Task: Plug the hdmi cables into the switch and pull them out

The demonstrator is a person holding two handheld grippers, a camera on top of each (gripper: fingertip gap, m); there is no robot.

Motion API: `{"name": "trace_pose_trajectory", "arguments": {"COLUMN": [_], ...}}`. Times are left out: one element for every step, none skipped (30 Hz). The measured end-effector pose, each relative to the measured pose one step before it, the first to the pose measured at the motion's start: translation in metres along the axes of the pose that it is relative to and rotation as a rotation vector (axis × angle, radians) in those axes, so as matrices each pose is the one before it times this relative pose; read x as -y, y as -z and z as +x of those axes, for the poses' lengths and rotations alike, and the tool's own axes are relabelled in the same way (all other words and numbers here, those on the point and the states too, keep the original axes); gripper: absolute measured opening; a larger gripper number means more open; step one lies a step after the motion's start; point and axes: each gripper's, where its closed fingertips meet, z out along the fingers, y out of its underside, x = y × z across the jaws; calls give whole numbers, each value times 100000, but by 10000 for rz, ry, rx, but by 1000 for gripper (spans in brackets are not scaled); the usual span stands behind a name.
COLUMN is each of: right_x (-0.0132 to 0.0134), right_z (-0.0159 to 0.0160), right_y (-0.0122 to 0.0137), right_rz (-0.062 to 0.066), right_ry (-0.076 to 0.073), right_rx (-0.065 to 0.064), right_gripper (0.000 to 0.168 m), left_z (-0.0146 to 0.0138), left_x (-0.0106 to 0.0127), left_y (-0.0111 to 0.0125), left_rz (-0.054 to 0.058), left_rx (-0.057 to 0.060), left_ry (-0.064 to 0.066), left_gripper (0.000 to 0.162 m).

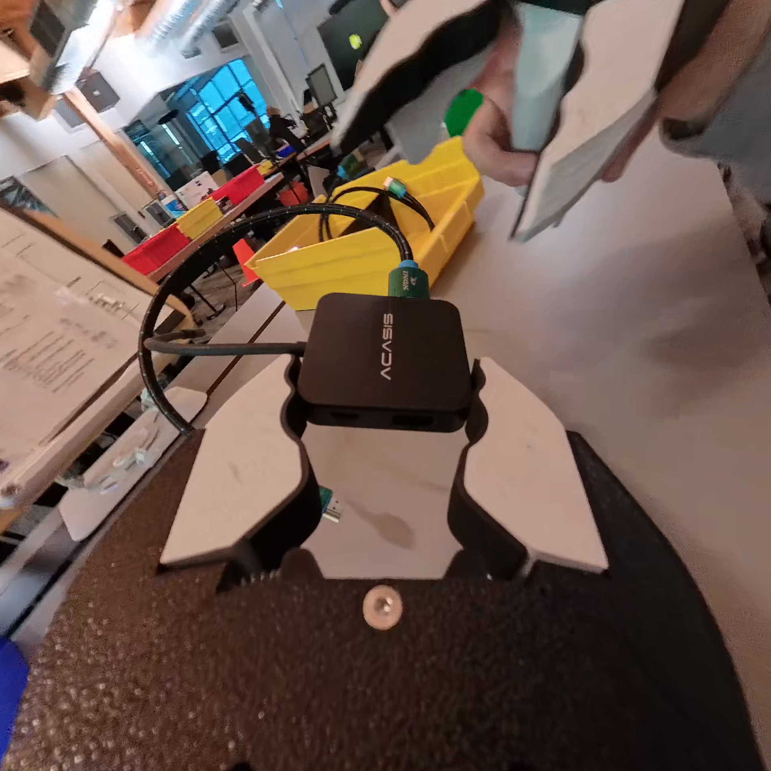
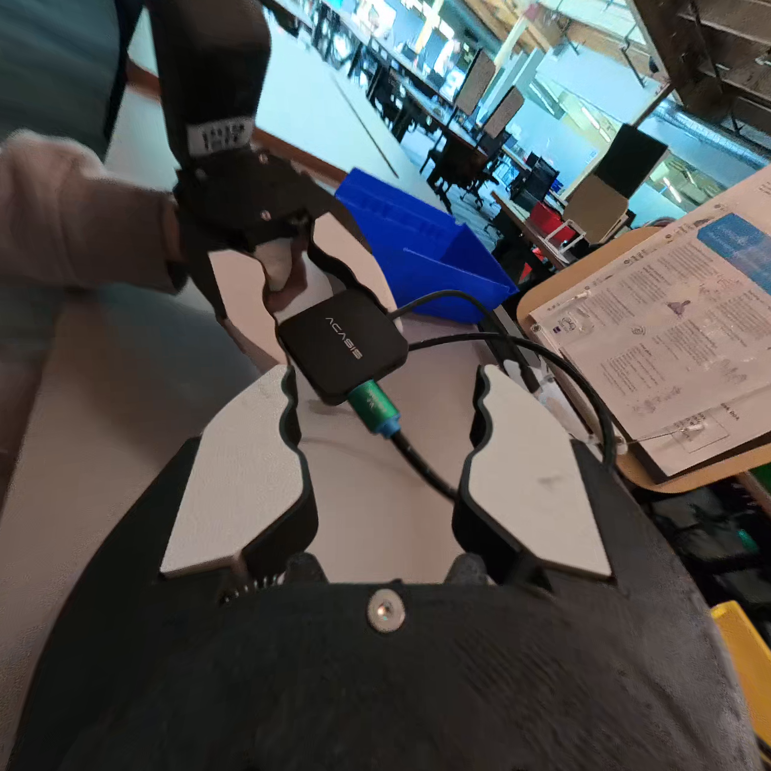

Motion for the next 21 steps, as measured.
{"name": "trace_pose_trajectory", "arguments": {"right_x": [-655,-597,-445,-440,-438,-409,-165,-175,-33,-2,-117,-239,-158,46,199,232,138,-159,-346,-282,-283], "right_z": [-549,-592,-429,-736,-664,-332,-368,-413,-380,-537,-217,-217,-156,21,95,85,76,88,16,-61,-125], "right_y": [-526,-505,-430,-372,-331,-306,-188,-132,-104,-87,-83,-57,61,136,175,150,92,-3,-64,-91,-70], "right_rz": [-373,-332,-282,-289,-311,-302,-125,-116,-4,27,-38,-132,-144,-34,85,126,59,-170,-317,-321,-356], "right_ry": [374,316,259,321,358,298,174,223,238,240,219,22,-59,-63,-15,-73,-80,-105,4,133,133], "right_rx": [172,206,106,319,268,61,131,196,150,236,77,138,181,48,-40,-12,-10,-16,-12,-26,23], "right_gripper": [82,83,85,87,85,87,84,81,79,70,67,67,67,67,67,67,67,67,67,67,67], "left_z": [638,582,516,450,343,290,205,232,301,380,373,213,180,55,-58,-65,-71,-124,-118,-9,111], "left_x": [36,75,96,105,130,92,-196,-135,-96,-54,-38,-142,-69,102,187,186,120,-8,-114,-117,-108], "left_y": [-290,-240,-178,-120,-68,-56,-64,-88,-88,-84,-79,-118,-149,-68,23,72,49,33,-13,-72,-95], "left_rz": [-176,-162,-138,-102,-53,-49,-186,-128,-74,-21,2,-51,14,156,231,220,171,74,-3,-28,-67], "left_rx": [-177,-169,-166,-165,-135,-125,-79,-91,-148,-208,-189,-85,-97,-59,-10,-12,-9,100,166,136,66], "left_ry": [-423,-343,-290,-243,-201,-156,-233,-186,-128,-154,-144,-94,61,114,19,-21,11,-10,-107,-146,-102], "left_gripper": [76,76,76,76,76,76,76,76,76,76,76,76,76,76,76,76,76,74,72,72,72]}}
